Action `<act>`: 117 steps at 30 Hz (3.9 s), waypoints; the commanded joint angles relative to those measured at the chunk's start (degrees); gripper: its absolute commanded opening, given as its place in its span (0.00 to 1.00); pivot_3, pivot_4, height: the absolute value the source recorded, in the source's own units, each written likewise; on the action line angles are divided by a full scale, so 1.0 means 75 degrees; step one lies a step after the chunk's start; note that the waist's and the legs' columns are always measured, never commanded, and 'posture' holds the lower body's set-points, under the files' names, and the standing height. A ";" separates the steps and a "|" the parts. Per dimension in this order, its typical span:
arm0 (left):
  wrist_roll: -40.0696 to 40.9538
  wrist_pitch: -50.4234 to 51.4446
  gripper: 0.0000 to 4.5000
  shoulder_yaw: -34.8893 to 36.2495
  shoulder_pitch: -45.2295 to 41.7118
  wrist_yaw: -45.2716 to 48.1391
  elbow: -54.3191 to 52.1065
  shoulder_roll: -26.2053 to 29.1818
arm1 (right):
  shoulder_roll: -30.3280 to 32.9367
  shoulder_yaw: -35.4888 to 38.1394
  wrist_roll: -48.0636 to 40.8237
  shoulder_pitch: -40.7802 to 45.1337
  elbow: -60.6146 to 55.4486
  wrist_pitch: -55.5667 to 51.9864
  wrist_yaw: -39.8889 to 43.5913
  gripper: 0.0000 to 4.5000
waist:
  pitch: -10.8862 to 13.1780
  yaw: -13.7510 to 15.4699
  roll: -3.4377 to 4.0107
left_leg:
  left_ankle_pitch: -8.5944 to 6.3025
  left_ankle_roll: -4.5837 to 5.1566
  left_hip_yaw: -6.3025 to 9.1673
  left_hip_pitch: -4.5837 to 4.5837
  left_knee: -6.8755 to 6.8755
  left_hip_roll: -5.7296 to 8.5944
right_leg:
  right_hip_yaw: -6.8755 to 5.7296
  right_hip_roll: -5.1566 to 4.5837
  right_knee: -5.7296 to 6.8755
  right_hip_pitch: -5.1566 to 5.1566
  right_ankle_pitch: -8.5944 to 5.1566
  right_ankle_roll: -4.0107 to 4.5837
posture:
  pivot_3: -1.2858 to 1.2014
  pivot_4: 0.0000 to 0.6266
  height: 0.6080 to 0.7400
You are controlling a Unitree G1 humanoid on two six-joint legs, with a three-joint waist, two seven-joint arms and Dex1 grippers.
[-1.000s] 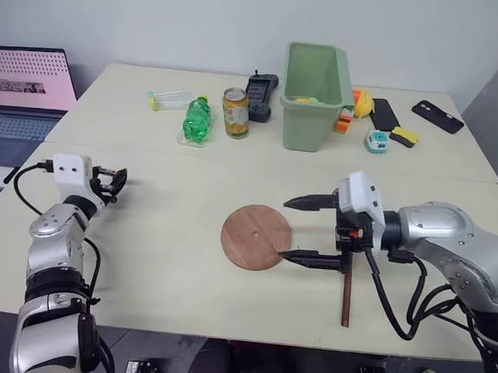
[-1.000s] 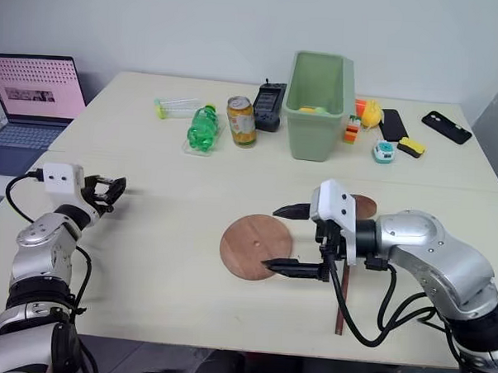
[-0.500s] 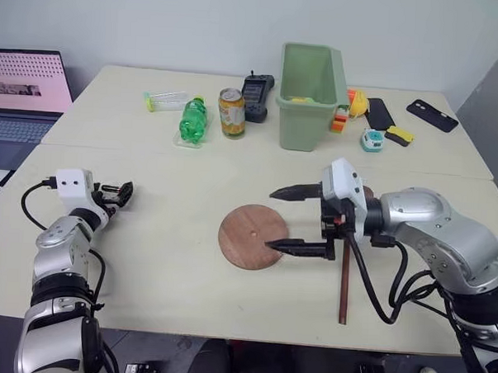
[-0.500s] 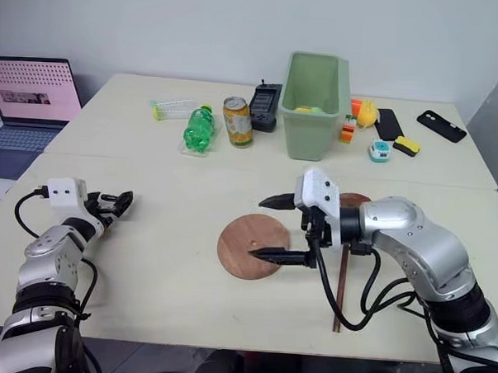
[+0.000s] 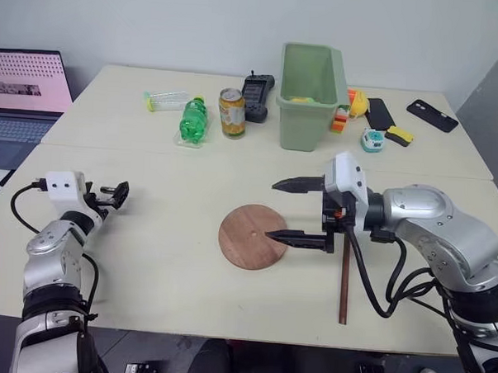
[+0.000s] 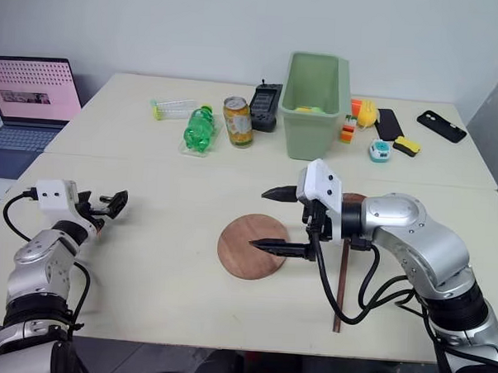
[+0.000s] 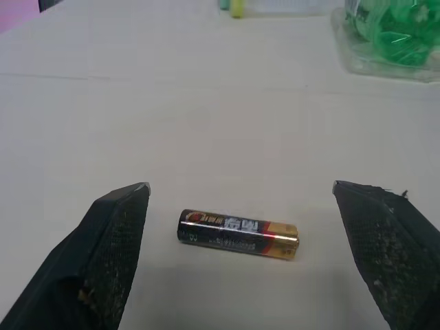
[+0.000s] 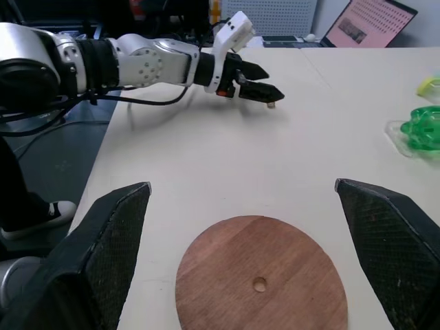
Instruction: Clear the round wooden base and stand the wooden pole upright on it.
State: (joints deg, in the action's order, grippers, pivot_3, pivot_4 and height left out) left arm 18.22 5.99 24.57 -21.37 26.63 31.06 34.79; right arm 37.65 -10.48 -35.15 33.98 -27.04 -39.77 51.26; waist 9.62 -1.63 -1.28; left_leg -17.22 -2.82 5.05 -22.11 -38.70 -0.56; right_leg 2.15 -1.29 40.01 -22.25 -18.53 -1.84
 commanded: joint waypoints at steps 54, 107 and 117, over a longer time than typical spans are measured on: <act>-0.0150 0.0720 1.00 -0.4966 -0.1071 0.6259 -0.6051 0.0992 | -0.0741 0.1929 -0.7406 0.1562 0.4983 -0.6978 -1.2916 0.90 | 0.0014 -0.0048 0.0023 | 0.0000 0.0007 -0.0082 -0.0003 0.0064 -0.0006 | 0.0032 0.0033 -0.0021 -0.0014 -0.0001 0.0001 | 0.52 0.24 1.00; 0.0717 0.2305 1.00 -0.1629 0.2177 0.5815 -0.6925 0.3291 | -0.2471 -0.0680 -0.0820 0.0638 0.0404 0.2089 -0.2541 0.05 | 0.0021 -0.0202 0.0048 | 0.0003 0.0003 -0.0056 -0.0094 0.0043 -0.0017 | 0.0017 0.0024 0.0019 -0.0133 0.0000 0.0001 | 0.52 0.24 1.00; 0.0729 0.2324 1.00 -0.1719 0.2099 0.5853 -0.6941 0.3413 | -0.3004 -0.0884 0.0388 0.0118 0.0905 0.2725 -0.1974 0.05 | 0.0021 -0.0215 0.0048 | 0.0003 0.0003 -0.0059 -0.0089 0.0033 -0.0016 | 0.0019 0.0026 0.0037 -0.0133 0.0000 0.0001 | 0.52 0.24 1.00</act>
State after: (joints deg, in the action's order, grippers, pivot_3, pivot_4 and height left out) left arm 22.67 23.48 10.66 -4.49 70.53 -19.71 59.31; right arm 16.02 -17.23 -33.73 34.82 -19.67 -21.55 35.21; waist 9.78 -3.24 -0.92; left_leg -17.19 -2.80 4.61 -22.78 -38.46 -0.68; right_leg 2.29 -1.10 40.30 -23.25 -18.54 -1.83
